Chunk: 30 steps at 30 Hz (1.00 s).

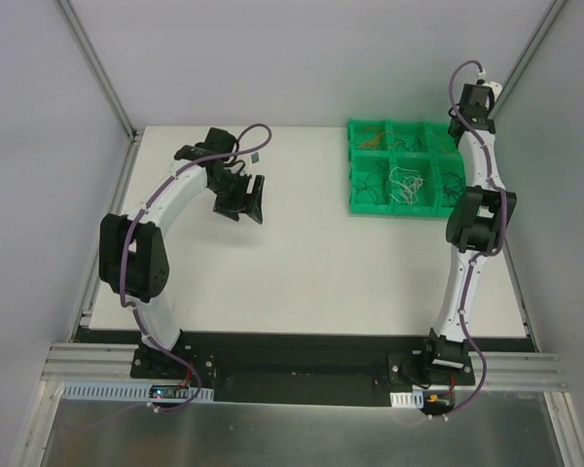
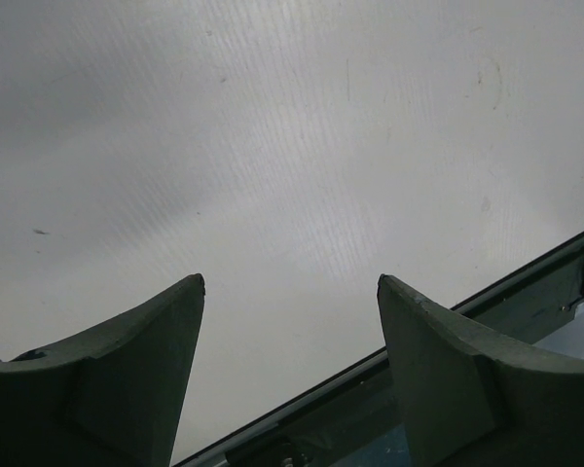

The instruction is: Untangle the cables

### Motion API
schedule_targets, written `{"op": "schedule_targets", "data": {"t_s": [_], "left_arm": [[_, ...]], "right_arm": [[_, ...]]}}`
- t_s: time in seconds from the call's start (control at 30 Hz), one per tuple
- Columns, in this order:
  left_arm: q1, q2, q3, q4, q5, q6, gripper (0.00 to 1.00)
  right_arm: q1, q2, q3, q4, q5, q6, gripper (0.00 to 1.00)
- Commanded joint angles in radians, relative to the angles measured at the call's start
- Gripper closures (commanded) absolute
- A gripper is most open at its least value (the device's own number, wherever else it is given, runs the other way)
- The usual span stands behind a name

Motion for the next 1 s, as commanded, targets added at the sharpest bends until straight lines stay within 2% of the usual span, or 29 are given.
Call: {"op": "schedule_targets", "data": {"t_s": [0.0, 0.17, 0.2, 0.3, 0.33, 0.6, 0.73, 0.83, 0.97], "left_arm": [[0.028, 0.007, 0.014, -0.029, -0.005, 0.015, 0.29], [0.038, 0.004, 0.004, -0.027, 0.002, 0.003, 0.29], [0.038, 0.002, 0.002, -0.029, 0.004, 0.003, 0.29], [0.038, -0.001, -0.001, -0.029, 0.004, 0.001, 0.29], [0.038, -0.003, -0.001, -0.027, 0.005, 0.001, 0.29], [0.038, -0.039, -0.035, -0.009, 0.025, -0.004, 0.29], [0.036, -0.079, -0.079, 0.026, 0.056, -0.031, 0.29], [0.035, -0.122, -0.120, 0.049, 0.077, -0.059, 0.29], [0.029, -0.234, -0.217, 0.099, 0.097, -0.112, 0.28]], "right_arm": [[0.020, 0.067, 0.131, 0.094, -0.048, -0.047, 0.93], [0.029, 0.124, 0.199, 0.158, -0.119, -0.001, 0.84], [0.031, 0.123, 0.203, 0.152, -0.121, 0.014, 0.80], [0.032, 0.071, 0.152, 0.149, -0.111, 0.050, 0.55], [0.034, 0.051, 0.130, 0.151, -0.113, 0.051, 0.52], [0.044, -0.178, -0.019, 0.065, -0.093, 0.109, 0.44], [0.095, -0.308, -0.148, 0.008, -0.177, 0.143, 0.40], [0.173, -0.431, -0.327, -0.017, -0.177, 0.131, 0.36], [0.263, -0.635, -0.594, -0.021, -0.333, 0.186, 0.29]]}}
